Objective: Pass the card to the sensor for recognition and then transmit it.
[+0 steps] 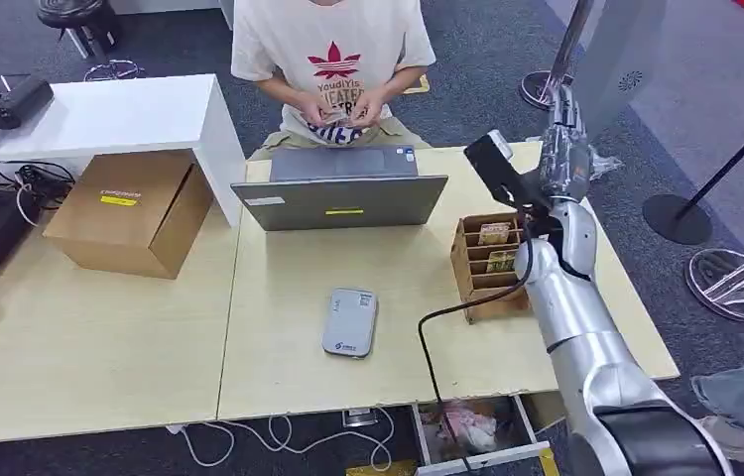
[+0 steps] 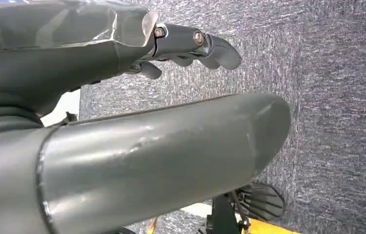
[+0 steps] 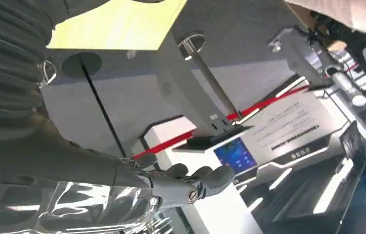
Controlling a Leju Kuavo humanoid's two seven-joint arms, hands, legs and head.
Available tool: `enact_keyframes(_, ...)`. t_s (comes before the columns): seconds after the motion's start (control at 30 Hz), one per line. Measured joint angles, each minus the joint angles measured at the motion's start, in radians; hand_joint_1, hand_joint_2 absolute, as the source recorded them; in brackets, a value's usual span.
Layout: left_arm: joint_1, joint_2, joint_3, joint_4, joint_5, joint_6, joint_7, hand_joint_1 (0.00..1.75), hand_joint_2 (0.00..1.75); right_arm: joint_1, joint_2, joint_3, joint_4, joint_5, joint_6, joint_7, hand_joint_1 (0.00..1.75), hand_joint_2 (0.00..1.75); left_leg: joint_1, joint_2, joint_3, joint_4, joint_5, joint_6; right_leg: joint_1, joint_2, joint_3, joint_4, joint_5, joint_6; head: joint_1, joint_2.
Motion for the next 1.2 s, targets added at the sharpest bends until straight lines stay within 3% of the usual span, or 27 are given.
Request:
enact_keyframes(0.5, -0.003, 0.003, 0.0, 0.0, -0.007, -0.008, 0.002, 0.0, 0.0, 0.046, 0.005, 0.029, -0.072, -0.103, 0.221, -0.011, 0.0, 1.75, 0.0, 0.0, 0.0, 0.0, 0.0, 0.0, 0.0, 0.0, 0.0, 0.0, 0.0, 0.0, 0.0, 0.0)
enact_keyframes(0.7, -0.004, 0.005, 0.0, 0.0, -0.007, -0.008, 0.003, 0.0, 0.0, 0.051, 0.005, 0.053, -0.093, -0.112, 0.275, 0.018, 0.0, 1.75, 0.0, 0.0, 0.0, 0.0, 0.0, 0.0, 0.0, 0.0, 0.0, 0.0, 0.0, 0.0, 0.0, 0.0)
enact_keyframes(0.93, -0.01, 0.005, 0.0, 0.0, -0.001, -0.014, 0.003, 0.0, 0.0, 0.068, 0.005, 0.09, -0.193, -0.113, 0.35, 0.098, 0.0, 1.75, 0.0, 0.0, 0.0, 0.0, 0.0, 0.0, 0.0, 0.0, 0.0, 0.0, 0.0, 0.0, 0.0, 0.0)
enact_keyframes(1.2, -0.012, 0.004, 0.003, 0.0, 0.002, -0.014, 0.003, 0.0, 0.0, 0.099, -0.005, 0.162, -0.296, 0.041, 0.326, 0.218, 0.0, 1.75, 0.0, 0.0, 0.0, 0.0, 0.0, 0.0, 0.0, 0.0, 0.0, 0.0, 0.0, 0.0, 0.0, 0.0)
